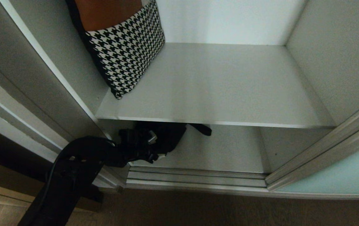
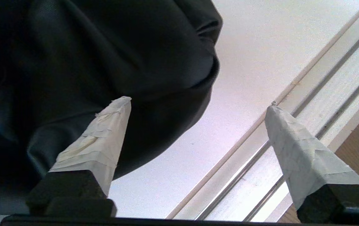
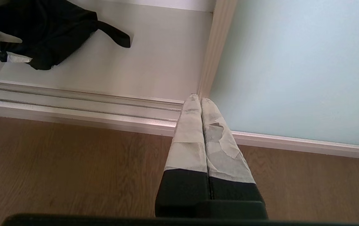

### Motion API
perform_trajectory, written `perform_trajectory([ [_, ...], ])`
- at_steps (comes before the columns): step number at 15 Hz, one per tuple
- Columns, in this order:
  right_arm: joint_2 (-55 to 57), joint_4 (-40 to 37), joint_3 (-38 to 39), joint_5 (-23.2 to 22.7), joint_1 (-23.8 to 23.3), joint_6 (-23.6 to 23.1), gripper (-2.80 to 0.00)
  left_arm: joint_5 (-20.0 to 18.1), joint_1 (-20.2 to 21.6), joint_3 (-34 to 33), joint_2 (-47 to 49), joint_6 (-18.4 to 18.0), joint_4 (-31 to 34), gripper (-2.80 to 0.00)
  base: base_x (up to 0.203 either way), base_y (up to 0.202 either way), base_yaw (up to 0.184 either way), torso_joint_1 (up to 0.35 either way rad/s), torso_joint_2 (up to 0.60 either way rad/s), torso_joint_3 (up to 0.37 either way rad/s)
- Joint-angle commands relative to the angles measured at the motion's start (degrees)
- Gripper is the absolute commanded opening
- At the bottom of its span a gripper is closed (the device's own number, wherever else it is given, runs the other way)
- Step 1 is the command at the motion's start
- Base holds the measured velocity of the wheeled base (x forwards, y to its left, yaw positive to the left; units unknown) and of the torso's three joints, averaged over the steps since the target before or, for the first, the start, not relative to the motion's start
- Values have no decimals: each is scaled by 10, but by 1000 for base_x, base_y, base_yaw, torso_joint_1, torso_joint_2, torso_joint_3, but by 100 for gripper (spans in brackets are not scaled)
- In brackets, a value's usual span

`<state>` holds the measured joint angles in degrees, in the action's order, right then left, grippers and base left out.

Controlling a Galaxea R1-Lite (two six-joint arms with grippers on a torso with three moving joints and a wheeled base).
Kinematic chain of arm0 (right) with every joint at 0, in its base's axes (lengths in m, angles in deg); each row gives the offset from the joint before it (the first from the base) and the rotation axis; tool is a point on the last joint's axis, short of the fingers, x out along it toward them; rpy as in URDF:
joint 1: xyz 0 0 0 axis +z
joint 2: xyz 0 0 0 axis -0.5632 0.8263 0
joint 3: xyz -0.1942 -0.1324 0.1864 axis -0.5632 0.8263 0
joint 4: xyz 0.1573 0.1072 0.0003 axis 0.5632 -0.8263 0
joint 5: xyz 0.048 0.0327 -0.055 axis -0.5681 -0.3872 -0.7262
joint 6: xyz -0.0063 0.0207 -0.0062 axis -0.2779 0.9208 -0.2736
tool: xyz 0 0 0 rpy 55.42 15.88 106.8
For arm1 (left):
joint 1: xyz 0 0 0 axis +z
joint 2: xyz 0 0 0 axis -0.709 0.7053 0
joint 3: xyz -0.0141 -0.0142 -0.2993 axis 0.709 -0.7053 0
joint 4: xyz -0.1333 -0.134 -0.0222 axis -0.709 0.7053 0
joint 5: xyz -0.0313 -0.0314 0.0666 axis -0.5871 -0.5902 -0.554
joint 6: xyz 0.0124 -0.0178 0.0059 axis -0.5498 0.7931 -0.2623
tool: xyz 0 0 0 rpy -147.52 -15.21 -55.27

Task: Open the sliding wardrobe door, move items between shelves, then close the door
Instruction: Place the bag on the higher shelf

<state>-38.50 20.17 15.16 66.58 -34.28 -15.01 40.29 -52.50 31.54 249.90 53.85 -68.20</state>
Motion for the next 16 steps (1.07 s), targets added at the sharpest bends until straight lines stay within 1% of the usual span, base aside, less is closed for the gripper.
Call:
perform_trajectory([
  [1, 0, 0, 1, 0, 0, 0, -280, 0, 1, 4, 2, -2, -1, 0, 0, 0, 0, 0, 0, 0],
  [6, 0, 0, 1, 0, 0, 0, -280, -1, 1, 7, 4, -8, 2, 0, 159, 0, 1, 3, 2, 3],
  [8, 0, 0, 0, 0, 0, 0, -280, 4, 1, 10, 1, -26, 30, 0, 0, 0, 0, 0, 0, 0],
  [10, 0, 0, 0, 0, 0, 0, -280, 28, 1, 16, -8, -50, 96, 0, 0, 0, 0, 0, 0, 0],
  [11, 0, 0, 1, 0, 0, 0, -280, 30, 1, 9, -22, -53, 121, 0, 0, 0, 0, 0, 0, 0],
  [13, 0, 0, 1, 0, 0, 0, -280, 29, 1, -33, -43, -55, 146, 0, 0, 0, 0, 0, 0, 0],
  [14, 0, 0, 1, 0, 0, 0, -280, 27, 0, -45, -48, -47, 152, 0, 0, 0, 0, 0, 0, 0],
  [16, 0, 0, 0, 0, 0, 0, -280, 27, -4, -44, -49, -35, 146, 0, 0, 0, 0, 0, 0, 0],
])
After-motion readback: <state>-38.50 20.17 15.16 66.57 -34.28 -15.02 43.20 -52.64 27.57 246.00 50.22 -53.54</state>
